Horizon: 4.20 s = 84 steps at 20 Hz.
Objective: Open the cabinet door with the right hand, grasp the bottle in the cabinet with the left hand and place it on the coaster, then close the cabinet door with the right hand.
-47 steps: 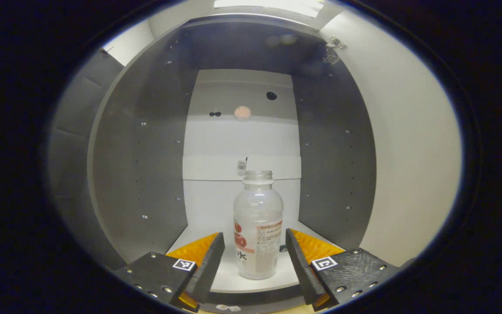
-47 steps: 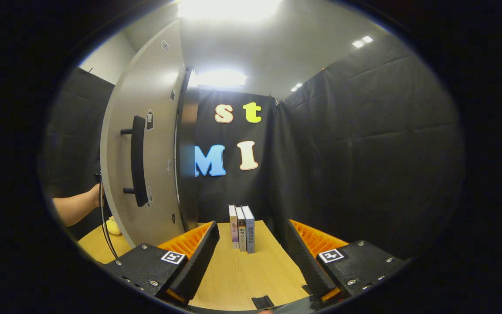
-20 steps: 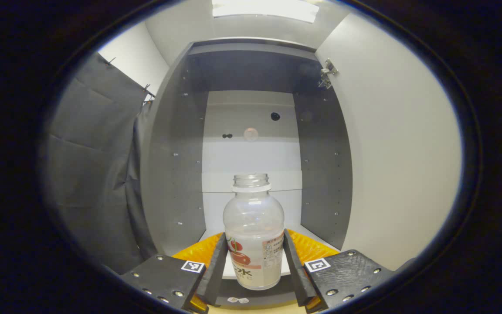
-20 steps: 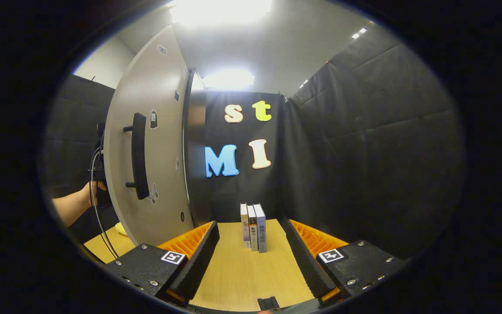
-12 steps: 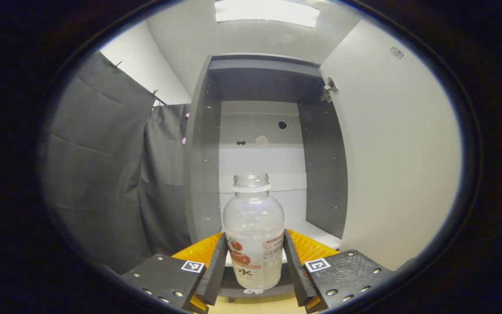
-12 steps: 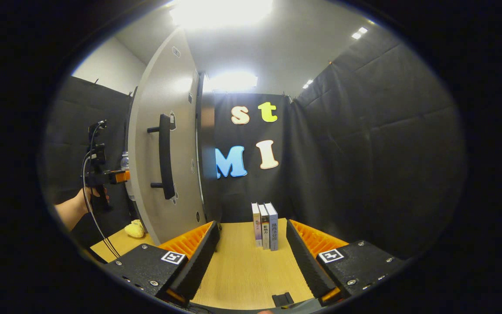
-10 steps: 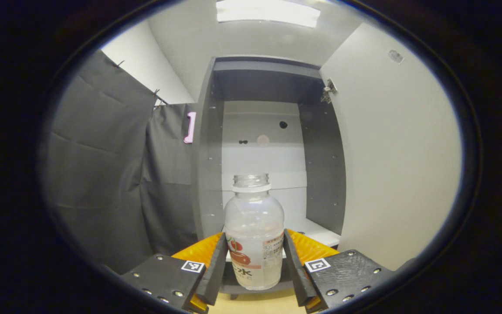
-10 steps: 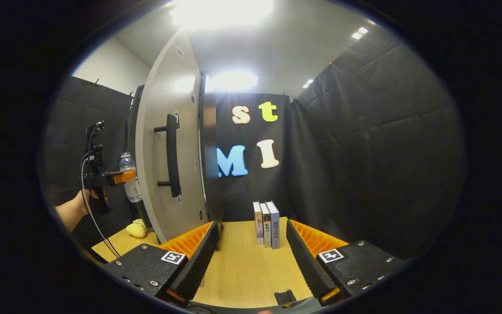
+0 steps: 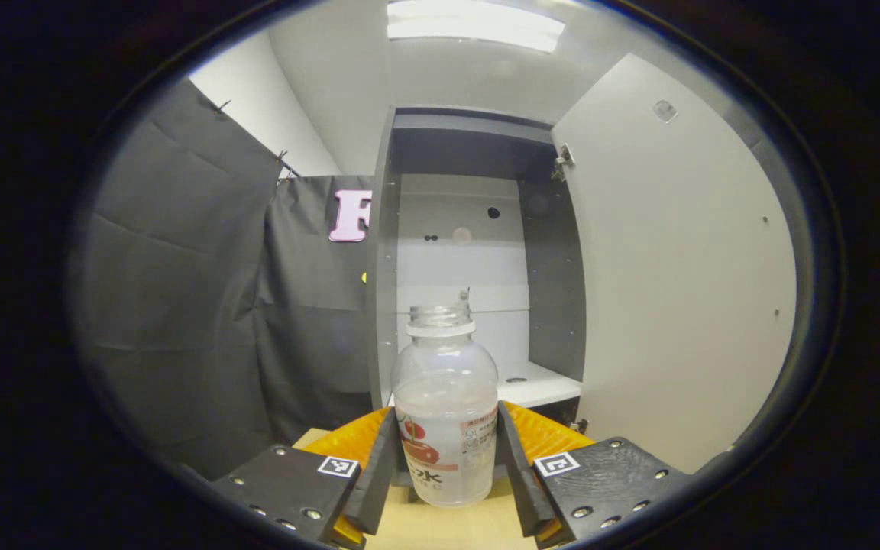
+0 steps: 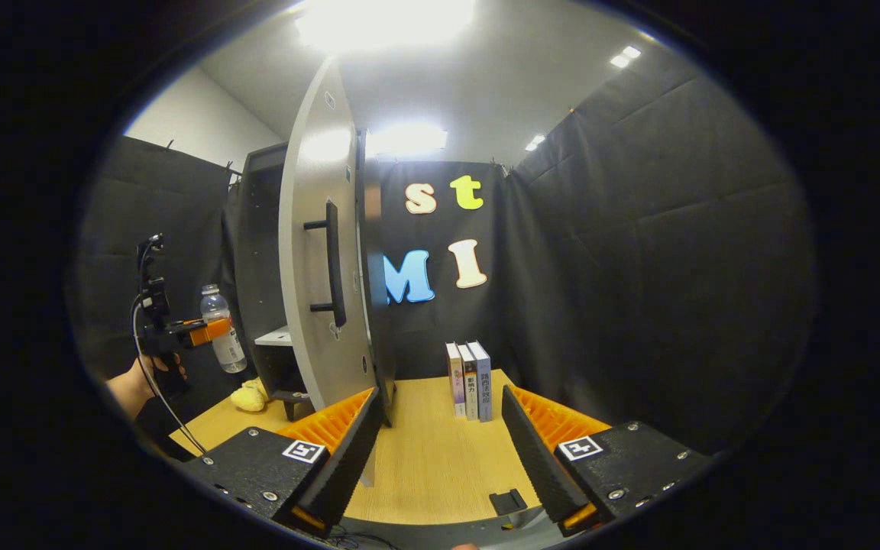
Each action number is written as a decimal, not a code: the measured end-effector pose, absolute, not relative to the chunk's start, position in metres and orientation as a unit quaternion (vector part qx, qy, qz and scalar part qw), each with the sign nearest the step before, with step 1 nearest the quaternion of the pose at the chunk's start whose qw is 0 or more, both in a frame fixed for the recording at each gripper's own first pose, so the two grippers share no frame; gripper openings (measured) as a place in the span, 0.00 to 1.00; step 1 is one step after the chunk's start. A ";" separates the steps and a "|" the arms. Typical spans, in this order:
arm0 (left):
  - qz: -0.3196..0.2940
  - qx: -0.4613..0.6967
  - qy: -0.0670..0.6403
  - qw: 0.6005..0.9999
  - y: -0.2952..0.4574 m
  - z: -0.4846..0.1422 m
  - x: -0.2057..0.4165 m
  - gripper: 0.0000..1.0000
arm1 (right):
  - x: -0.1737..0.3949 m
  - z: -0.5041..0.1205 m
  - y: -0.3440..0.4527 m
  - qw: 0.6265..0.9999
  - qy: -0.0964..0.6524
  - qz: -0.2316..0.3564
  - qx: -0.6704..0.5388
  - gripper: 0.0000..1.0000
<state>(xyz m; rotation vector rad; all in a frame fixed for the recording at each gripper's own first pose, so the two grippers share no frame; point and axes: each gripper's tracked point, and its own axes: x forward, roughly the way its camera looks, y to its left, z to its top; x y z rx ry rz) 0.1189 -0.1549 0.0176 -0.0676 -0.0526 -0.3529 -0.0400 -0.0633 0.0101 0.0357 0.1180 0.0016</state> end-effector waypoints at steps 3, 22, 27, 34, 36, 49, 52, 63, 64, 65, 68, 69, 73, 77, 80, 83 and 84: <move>-0.185 -0.031 -0.031 0.982 -0.152 0.006 0.103 0.68 | -0.048 0.005 -0.058 0.998 0.065 -0.001 0.017 0.95; -0.224 -0.043 0.037 0.973 -0.132 -0.145 0.013 0.68 | -0.089 -0.007 -0.030 0.995 0.095 0.005 -0.026 0.95; -0.220 -0.041 0.052 0.973 -0.141 -0.183 -0.001 0.68 | -0.087 -0.018 -0.027 0.993 0.113 0.014 -0.030 0.95; -0.206 -0.030 0.092 0.974 -0.143 -0.237 -0.013 0.69 | -0.091 -0.026 -0.027 0.992 0.121 0.011 -0.030 0.95; -0.204 -0.028 0.103 0.973 -0.145 -0.252 -0.012 0.69 | -0.092 -0.033 -0.025 0.991 0.129 0.012 -0.026 0.95; -0.191 -0.014 0.128 0.973 -0.154 -0.282 -0.034 0.65 | -0.094 -0.029 -0.028 0.992 0.123 0.017 -0.015 0.95; -0.189 -0.010 0.122 0.974 -0.152 -0.274 -0.028 0.79 | -0.094 -0.024 -0.021 0.992 0.119 0.024 -0.017 0.95; -0.189 -0.031 0.087 0.978 -0.134 -0.193 -0.062 0.81 | -0.082 0.009 -0.007 0.996 0.084 0.030 -0.013 0.95; -0.188 -0.030 0.080 0.978 -0.131 -0.180 -0.063 0.81 | -0.079 0.015 -0.007 0.996 0.079 0.030 -0.011 0.95; -0.185 -0.023 0.077 0.979 -0.125 -0.170 -0.066 0.81 | -0.075 0.020 -0.007 0.997 0.074 0.030 -0.010 0.95; -0.177 -0.007 0.052 0.983 -0.106 -0.126 -0.076 0.81 | -0.065 0.039 -0.007 0.998 0.057 0.028 -0.012 0.95; -0.173 -0.007 0.046 0.984 -0.099 -0.112 -0.077 0.81 | -0.060 0.044 -0.008 0.998 0.052 0.025 -0.012 0.95; -0.149 -0.026 0.048 0.987 -0.073 -0.074 -0.082 0.81 | -0.045 0.067 -0.015 0.999 0.034 0.010 -0.020 0.95; -0.118 -0.037 0.038 0.992 -0.038 -0.037 -0.092 0.81 | -0.023 0.084 -0.034 0.998 0.018 -0.029 -0.047 0.95; -0.089 -0.023 0.031 0.995 -0.008 -0.019 -0.097 0.86 | -0.005 0.091 -0.039 0.998 0.012 -0.053 -0.044 0.94; -0.063 -0.025 0.015 0.998 0.014 0.000 -0.102 0.87 | 0.016 0.098 -0.050 0.995 0.002 -0.091 -0.031 0.95; -0.057 -0.029 0.012 0.998 0.019 0.003 -0.103 0.87 | 0.022 0.099 -0.051 0.995 0.001 -0.102 -0.022 0.95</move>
